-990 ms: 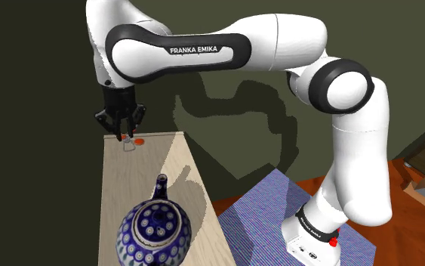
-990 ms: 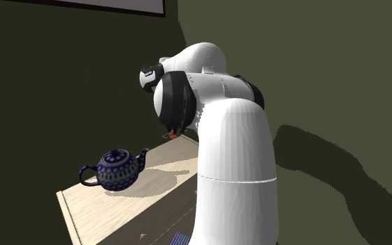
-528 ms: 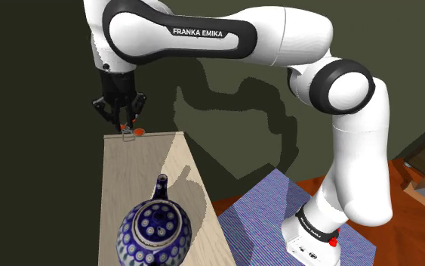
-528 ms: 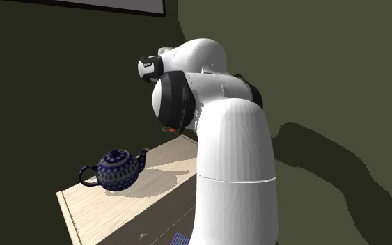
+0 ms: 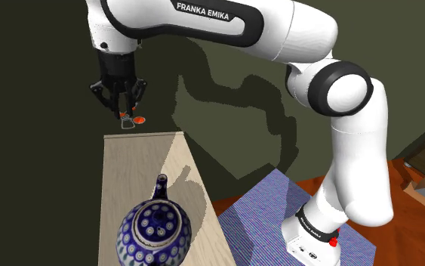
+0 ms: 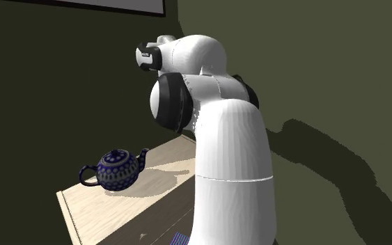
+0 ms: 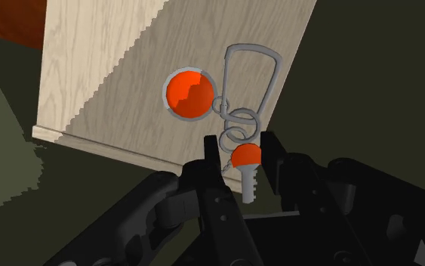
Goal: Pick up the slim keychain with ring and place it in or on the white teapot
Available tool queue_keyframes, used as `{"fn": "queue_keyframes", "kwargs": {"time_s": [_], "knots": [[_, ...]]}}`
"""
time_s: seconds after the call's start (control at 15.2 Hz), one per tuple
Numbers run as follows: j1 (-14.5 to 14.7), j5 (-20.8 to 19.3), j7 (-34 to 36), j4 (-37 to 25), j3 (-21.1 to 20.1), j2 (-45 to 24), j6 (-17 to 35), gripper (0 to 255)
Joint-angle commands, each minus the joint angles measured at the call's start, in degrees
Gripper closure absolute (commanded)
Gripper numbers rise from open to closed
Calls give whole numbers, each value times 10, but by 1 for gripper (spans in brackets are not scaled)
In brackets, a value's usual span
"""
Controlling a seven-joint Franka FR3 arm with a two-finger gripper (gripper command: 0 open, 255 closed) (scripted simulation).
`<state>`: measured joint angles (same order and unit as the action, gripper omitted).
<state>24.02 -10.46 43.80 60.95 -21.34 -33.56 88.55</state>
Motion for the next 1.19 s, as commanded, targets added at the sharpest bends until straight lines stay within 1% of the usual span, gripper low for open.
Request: {"fn": "queue_keyframes", "kwargs": {"time_s": [0.0,0.26,0.53,0.59,0.66,0.79,0.92,1.12], "knots": [[4,-1,-1,-24,0,-5,-18,255],[15,-6,-3,-83,2,-22,-61,255],[32,-13,-6,-166,6,-50,-113,255],[35,-15,-7,-177,6,-55,-120,255],[26,-6,5,-113,0,-18,-94,255],[18,8,24,-25,-11,36,-60,255],[16,20,42,41,-20,78,-36,255],[19,37,68,118,-32,131,-10,255]]}}
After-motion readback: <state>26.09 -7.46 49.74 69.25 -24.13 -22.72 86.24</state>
